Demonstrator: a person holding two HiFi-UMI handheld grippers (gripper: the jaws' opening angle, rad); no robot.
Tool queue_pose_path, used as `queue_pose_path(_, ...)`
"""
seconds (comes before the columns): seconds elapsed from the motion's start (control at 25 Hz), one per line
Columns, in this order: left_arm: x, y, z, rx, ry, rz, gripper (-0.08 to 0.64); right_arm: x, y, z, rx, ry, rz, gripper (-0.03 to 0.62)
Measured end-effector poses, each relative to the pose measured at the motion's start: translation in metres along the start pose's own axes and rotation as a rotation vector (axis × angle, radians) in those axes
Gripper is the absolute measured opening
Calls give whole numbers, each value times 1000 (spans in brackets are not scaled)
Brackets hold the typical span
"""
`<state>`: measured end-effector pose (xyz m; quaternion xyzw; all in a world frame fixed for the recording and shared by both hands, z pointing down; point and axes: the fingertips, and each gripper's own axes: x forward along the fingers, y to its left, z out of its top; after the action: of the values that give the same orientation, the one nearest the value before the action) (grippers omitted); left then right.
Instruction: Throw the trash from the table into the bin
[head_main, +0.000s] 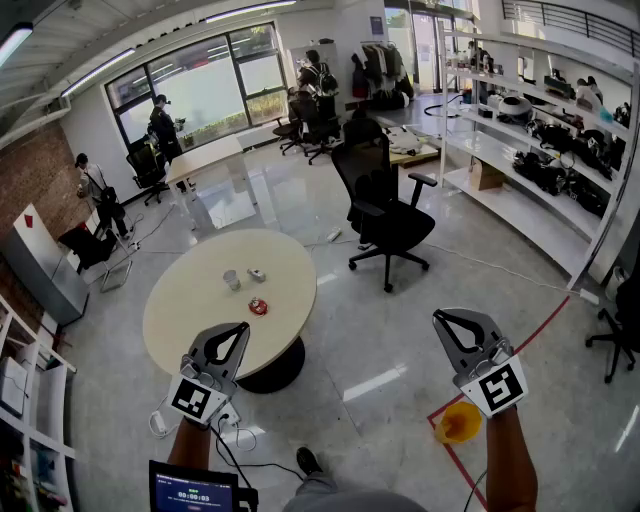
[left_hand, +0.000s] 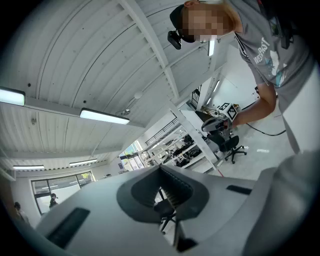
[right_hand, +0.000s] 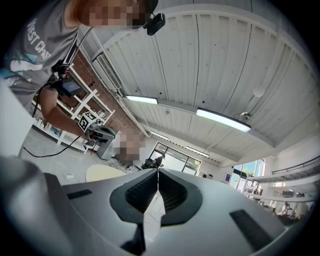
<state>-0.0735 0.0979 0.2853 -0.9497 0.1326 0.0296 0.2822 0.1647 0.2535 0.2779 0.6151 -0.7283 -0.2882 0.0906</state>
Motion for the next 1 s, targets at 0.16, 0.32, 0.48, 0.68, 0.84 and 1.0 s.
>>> queue_pose_path(0.16,-1,55,-37,-15,-14,13,43,64,6,-15,7,15,6,8)
queue_pose_path(0.32,-9,115,-89,-35,-6,35,43,140,23,-41,35,43,16,8)
queue_pose_path(0.48,-22,192,-134,-46,-31,58,43,230,48,-57,68,92,21,8)
queue_pose_path(0.68,-45,284,-188,-60,-51,82,43,337,82,-76,96,160,47,8)
queue_pose_path(0.84,-52,302,-236,15,45,66,43,388,102,-105,125,171,107,8)
queue_pose_path(1.0,-88,355,-271,20,133,71,43,471,132,-102,143,176,163,8)
